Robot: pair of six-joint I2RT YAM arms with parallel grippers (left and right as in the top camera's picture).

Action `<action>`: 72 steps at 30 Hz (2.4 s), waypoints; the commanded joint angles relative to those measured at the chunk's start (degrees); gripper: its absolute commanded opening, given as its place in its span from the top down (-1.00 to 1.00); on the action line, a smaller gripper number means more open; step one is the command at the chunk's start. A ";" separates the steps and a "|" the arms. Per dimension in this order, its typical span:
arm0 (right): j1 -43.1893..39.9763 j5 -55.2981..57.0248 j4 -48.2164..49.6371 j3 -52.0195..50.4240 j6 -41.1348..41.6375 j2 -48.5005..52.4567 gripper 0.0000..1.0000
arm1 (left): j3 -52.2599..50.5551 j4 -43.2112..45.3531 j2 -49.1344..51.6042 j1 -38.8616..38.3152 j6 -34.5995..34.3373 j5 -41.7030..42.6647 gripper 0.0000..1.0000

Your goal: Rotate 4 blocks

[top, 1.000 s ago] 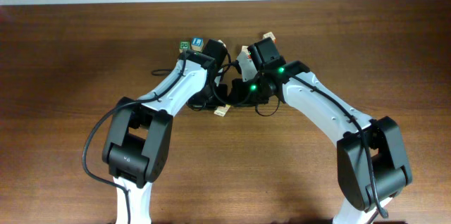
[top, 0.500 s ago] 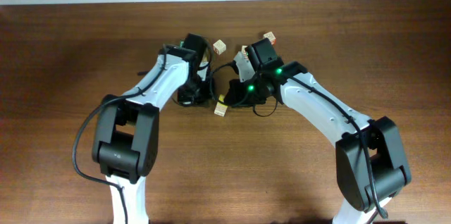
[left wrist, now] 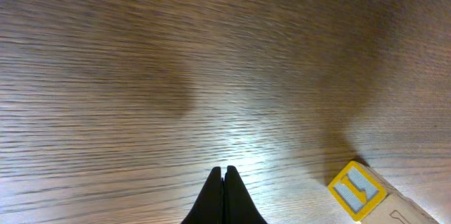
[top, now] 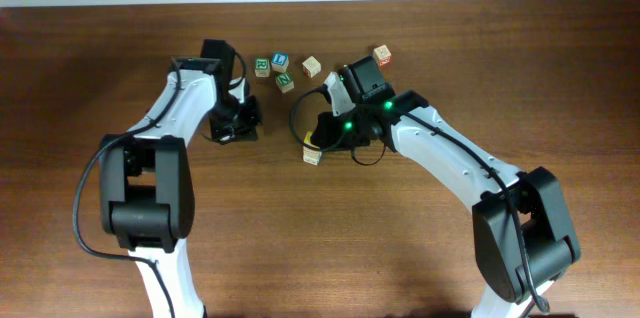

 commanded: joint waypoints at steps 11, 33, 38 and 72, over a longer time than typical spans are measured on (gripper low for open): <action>0.44 1.46 -8.28 10.62 -1.31 0.72 0.36 | 1.60 -0.24 -0.31 1.22 1.36 0.46 1.00; -0.52 37.20 -53.31 48.94 -8.79 -25.64 -0.97 | 6.38 -4.74 -48.22 1.20 22.43 -11.04 -0.98; -0.50 36.15 -55.95 48.94 -8.81 -32.02 -0.97 | 6.38 -4.74 -48.15 1.20 22.43 -11.06 -0.98; -28.85 19.76 39.32 -70.01 -24.41 -100.54 -0.97 | 6.38 -4.74 -48.15 1.20 22.43 -11.06 -0.98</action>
